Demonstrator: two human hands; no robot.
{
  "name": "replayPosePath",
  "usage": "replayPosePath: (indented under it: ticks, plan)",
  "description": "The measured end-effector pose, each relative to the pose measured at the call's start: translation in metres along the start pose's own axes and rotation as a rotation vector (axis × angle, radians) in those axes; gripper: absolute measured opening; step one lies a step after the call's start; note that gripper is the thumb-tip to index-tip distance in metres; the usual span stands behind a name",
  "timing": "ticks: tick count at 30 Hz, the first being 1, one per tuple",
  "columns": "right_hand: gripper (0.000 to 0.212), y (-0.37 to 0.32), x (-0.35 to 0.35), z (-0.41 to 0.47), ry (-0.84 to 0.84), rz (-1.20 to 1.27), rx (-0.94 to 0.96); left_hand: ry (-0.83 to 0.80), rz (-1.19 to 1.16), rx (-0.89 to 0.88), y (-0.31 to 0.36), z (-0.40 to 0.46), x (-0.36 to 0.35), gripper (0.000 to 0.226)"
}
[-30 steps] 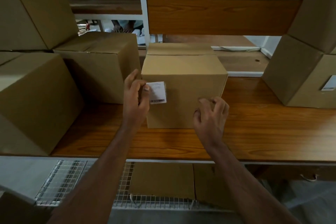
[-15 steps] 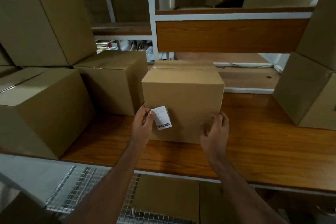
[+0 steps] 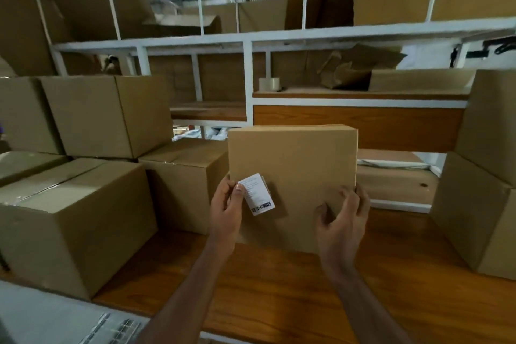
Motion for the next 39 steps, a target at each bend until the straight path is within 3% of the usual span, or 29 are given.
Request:
replayPosePath:
  ticks: [8, 17, 27, 39]
  plan:
    - [0.053, -0.058, 0.01, 0.069, 0.087, 0.124, 0.032, -0.012, -0.054, -0.17, 0.094, 0.04, -0.024, 0.017]
    - [0.054, -0.144, -0.04, 0.084, 0.014, 0.276, 0.117, 0.106, 0.009, -0.322, 0.166, 0.081, 0.033, 0.013]
    - [0.051, -0.223, -0.141, 0.051, -0.027, 0.327, 0.206, 0.183, -0.045, -0.266, 0.16, 0.152, 0.145, 0.014]
    - [0.048, -0.278, -0.261, 0.018, -0.077, 0.086, 0.176, 0.177, -0.015, -0.226, 0.106, 0.255, 0.242, 0.018]
Point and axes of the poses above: each hand's wrist, its own z-axis towards the middle knuckle, its own x-axis out of the back of the hand, y = z × x, the point moved 9 cm from there along z, towards the middle knuckle, and after that the axes turned 13 degrees about -z, right-handed, at the moved point
